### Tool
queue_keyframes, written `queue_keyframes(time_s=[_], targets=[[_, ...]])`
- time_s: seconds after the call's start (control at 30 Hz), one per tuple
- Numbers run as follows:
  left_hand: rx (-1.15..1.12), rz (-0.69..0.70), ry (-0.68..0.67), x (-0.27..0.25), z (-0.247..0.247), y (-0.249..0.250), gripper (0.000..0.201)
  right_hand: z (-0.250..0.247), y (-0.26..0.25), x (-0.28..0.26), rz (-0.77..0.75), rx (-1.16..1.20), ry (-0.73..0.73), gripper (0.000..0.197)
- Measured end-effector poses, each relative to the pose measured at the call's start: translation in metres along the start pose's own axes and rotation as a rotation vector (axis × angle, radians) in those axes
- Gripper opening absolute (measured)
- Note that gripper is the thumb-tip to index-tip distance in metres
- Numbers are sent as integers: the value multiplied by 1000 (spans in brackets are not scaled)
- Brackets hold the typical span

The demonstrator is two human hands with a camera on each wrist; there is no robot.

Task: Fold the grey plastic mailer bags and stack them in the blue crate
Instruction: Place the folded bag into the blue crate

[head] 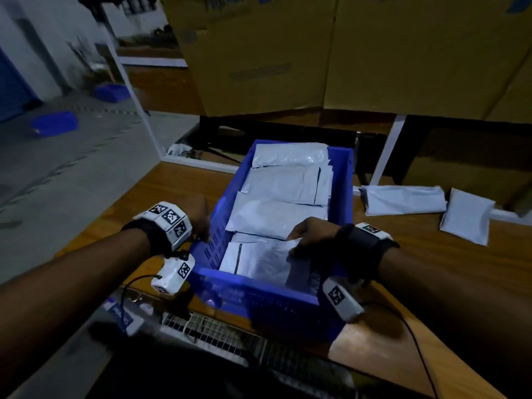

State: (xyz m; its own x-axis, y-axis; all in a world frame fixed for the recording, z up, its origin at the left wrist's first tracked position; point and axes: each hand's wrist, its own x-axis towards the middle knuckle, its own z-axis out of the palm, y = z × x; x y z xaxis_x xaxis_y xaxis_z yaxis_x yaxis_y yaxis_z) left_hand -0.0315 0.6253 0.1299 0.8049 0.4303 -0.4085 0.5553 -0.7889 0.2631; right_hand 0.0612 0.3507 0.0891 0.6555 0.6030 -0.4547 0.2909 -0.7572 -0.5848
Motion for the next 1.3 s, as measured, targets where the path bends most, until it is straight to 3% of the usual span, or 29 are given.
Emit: queue_keyframes(time_s=[0.23,0.37,0.5,0.73,0.97,1.13,1.3], targets=[[84,20,-31,2,-6,7,35,5,-2,18,98,-154,-26,36],[63,10,-25,3,-5,5,34,-5,3,26,152,-214,42,32],[37,12,-9,0,-6,3,33,-4,2,29,188,-249,2,24],[-35,12,16,0,-2,0,32,1,4,28,257,-172,-59,24],[-36,25,10,6,-3,-6,33,12,-16,31,157,25,-150,35],[-72,37,12,5,-3,-8,30,11,-41,33,50,-77,-146,37],[-65,34,23,2,-1,-8,33,4,-45,31,35,-7,-153,37]])
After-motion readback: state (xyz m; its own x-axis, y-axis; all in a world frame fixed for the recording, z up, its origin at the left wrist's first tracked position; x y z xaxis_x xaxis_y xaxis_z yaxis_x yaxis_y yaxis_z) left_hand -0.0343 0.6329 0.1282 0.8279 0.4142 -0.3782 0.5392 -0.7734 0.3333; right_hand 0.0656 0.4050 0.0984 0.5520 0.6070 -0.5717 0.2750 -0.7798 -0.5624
